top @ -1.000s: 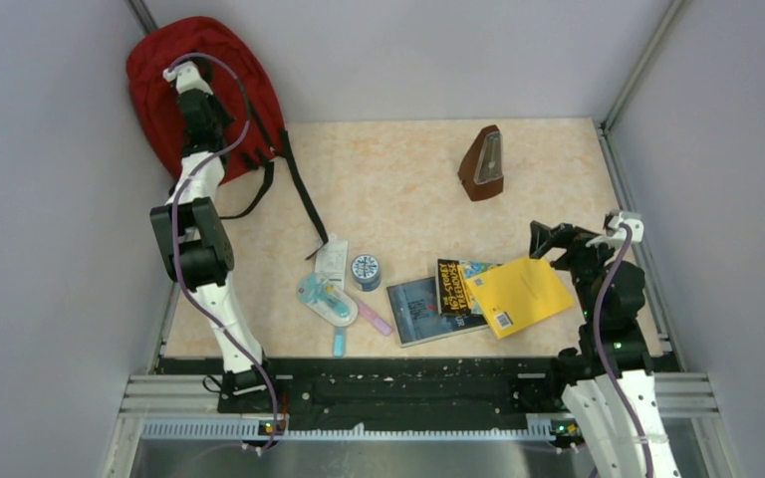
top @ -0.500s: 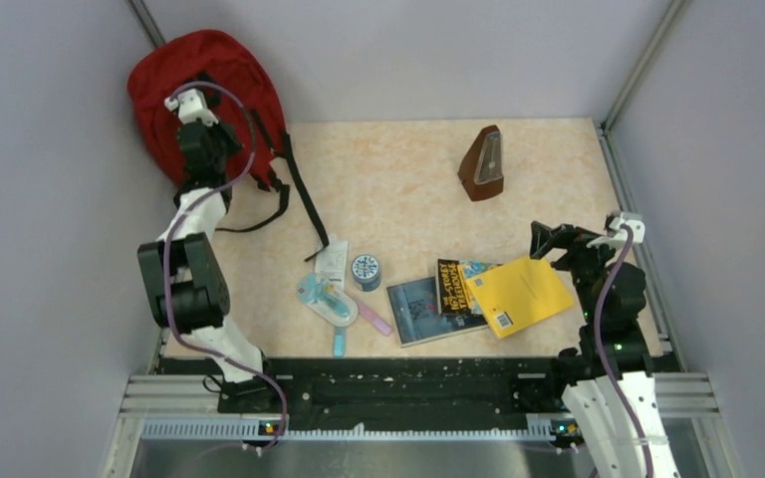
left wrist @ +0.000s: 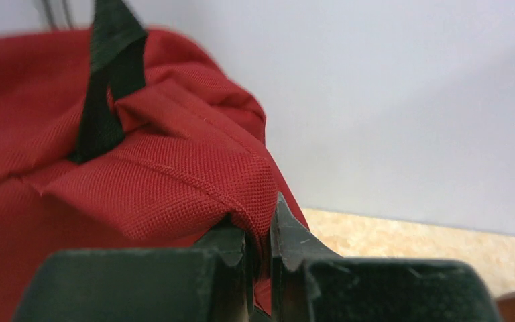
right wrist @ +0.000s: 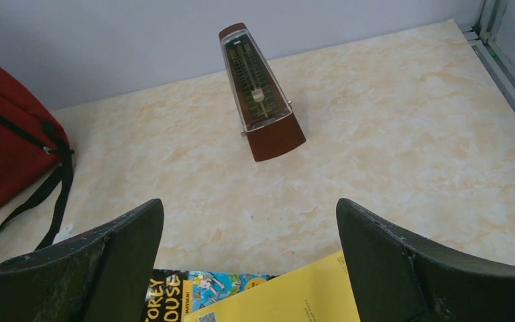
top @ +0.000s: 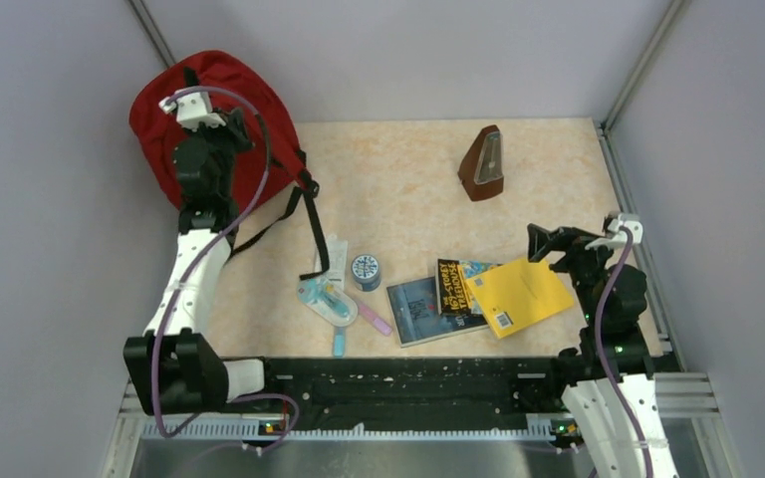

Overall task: Pack the student bag
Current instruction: Pick up the student bag at the corner of the board.

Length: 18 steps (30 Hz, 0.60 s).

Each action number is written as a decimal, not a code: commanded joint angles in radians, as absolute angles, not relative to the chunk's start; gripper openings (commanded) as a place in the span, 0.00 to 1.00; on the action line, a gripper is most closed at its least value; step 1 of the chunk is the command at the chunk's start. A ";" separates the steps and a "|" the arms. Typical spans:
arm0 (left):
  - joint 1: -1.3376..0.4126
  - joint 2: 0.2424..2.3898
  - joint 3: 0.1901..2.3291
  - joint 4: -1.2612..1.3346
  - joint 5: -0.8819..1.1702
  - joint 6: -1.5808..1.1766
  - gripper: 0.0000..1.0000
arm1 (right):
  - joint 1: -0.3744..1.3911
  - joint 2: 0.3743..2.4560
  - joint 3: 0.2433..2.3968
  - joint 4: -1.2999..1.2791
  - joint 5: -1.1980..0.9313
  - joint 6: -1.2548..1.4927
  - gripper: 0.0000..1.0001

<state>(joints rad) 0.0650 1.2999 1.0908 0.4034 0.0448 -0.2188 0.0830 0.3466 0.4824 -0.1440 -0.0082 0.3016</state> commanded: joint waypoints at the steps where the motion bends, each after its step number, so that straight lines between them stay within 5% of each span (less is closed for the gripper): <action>1: 0.070 1.153 1.139 0.473 -0.028 -0.151 0.00 | 0.081 0.349 0.496 -0.124 -0.044 0.312 0.97; 12: 0.071 1.015 1.348 0.180 0.113 -0.098 0.00 | 0.082 0.442 0.503 -0.069 -0.245 0.287 0.97; 18: 0.071 0.961 1.404 0.081 0.380 -0.101 0.00 | 0.081 0.550 0.518 0.005 -0.465 0.278 0.97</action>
<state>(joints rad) 0.0696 1.0191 1.3296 0.0628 0.1585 -0.1364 0.0830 0.4988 0.4824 -0.0864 -0.2810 0.2893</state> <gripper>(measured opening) 0.076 0.970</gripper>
